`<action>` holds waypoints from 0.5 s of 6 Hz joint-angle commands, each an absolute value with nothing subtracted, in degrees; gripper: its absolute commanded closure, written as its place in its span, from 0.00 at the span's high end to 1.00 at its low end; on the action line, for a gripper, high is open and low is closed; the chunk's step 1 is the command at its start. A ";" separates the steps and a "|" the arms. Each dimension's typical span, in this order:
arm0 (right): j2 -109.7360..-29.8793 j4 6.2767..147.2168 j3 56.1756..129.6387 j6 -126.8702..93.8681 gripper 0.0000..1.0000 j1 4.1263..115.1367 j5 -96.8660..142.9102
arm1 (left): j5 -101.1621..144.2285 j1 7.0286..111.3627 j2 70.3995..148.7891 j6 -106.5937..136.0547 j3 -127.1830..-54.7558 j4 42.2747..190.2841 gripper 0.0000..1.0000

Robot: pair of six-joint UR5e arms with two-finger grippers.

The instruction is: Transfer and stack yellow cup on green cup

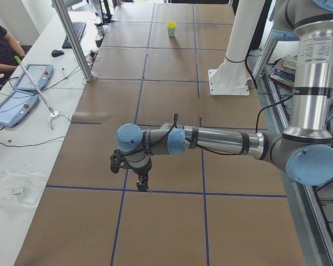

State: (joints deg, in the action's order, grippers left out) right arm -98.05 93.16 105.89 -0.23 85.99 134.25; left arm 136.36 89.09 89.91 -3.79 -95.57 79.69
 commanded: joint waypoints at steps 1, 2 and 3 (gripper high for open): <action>-98.17 93.16 106.00 -0.18 1.00 85.96 134.21 | 136.84 89.03 89.82 -4.22 -95.54 80.85 1.00; -98.26 93.25 105.74 -0.44 1.00 85.96 134.64 | 136.93 88.69 89.82 -4.31 -95.80 80.86 1.00; -98.26 93.25 105.73 -0.44 1.00 85.96 134.74 | 136.93 88.68 87.91 -4.22 -97.11 81.38 1.00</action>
State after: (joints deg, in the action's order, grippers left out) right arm -98.23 93.23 105.79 -0.38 85.96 134.57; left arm 136.88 88.76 89.22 -4.23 -96.15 80.96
